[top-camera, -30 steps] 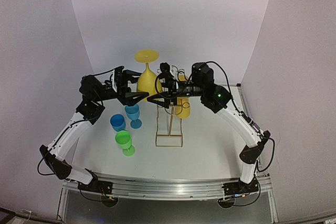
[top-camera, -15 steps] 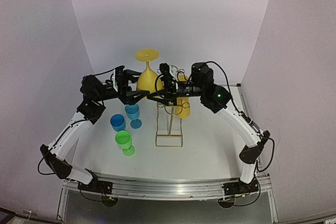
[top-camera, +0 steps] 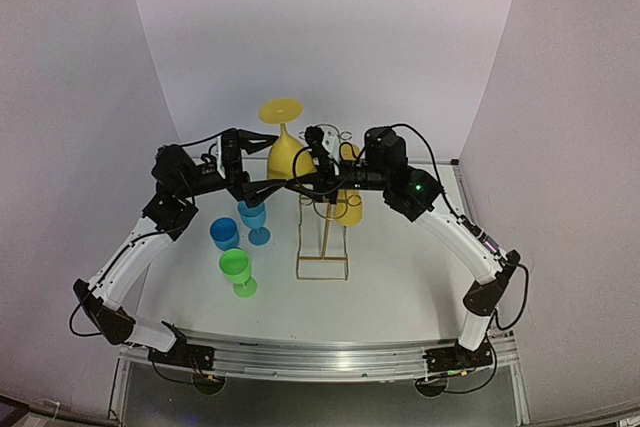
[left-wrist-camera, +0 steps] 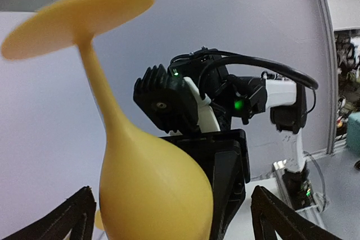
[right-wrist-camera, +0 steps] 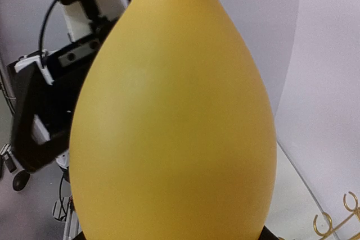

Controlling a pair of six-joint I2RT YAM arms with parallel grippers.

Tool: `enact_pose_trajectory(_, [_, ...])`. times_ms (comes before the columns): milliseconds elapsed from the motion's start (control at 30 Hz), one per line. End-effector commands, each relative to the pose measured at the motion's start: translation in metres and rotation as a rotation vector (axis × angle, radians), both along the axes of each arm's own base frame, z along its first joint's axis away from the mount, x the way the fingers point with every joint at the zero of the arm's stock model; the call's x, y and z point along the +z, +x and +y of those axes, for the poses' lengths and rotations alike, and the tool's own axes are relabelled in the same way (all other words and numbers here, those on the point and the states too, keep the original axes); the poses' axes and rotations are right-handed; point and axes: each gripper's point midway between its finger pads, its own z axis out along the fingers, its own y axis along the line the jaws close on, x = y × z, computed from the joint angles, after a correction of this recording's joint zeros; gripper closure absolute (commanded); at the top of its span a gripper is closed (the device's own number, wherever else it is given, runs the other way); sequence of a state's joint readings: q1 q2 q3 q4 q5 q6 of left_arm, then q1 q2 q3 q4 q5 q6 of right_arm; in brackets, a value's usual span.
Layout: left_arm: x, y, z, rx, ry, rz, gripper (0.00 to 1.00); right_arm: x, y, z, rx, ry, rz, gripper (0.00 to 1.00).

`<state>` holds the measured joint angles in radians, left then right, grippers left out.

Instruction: Place the wine glass upside down on the wine glass rack

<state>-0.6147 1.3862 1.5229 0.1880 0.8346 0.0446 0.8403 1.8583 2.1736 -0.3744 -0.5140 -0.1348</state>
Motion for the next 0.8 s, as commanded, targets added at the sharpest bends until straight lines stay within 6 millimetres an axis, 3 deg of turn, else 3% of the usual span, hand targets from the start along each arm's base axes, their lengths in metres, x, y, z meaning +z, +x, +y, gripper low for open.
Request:
enact_pose_trajectory(0, [0.022,-0.011,0.019,0.095,-0.039,-0.073,0.01,0.022,0.019,-0.031,-0.166,0.026,-0.053,0.67])
enact_pose_trajectory(167, [0.020,-0.009,0.025,0.130,-0.048,-0.059,0.00,0.025,0.027,-0.051,-0.242,0.025,-0.052,0.68])
enact_pose_trajectory(267, [0.019,-0.004,0.028,0.163,-0.053,-0.033,0.00,0.024,0.035,-0.073,-0.328,0.012,-0.056,0.68])
enact_pose_trajectory(400, [0.003,0.000,0.030,0.180,-0.030,0.020,0.01,0.024,0.042,-0.120,-0.481,0.000,-0.066,0.69])
enact_pose_trajectory(500, [-0.011,0.000,0.030,0.188,-0.007,0.038,0.01,0.021,0.036,-0.160,-0.588,-0.020,-0.081,0.69])
enact_pose_trajectory(567, [-0.020,0.001,0.030,0.196,0.010,0.040,0.01,0.004,0.033,-0.182,-0.646,-0.097,-0.088,0.69])
enact_pose_trajectory(633, [-0.032,0.002,0.030,0.201,0.031,0.041,0.03,-0.032,0.037,-0.202,-0.717,-0.217,-0.060,0.70])
enact_pose_trajectory(767, [-0.049,0.007,0.029,0.216,0.056,0.072,0.04,-0.089,0.020,-0.210,-0.649,-0.310,-0.002,0.71])
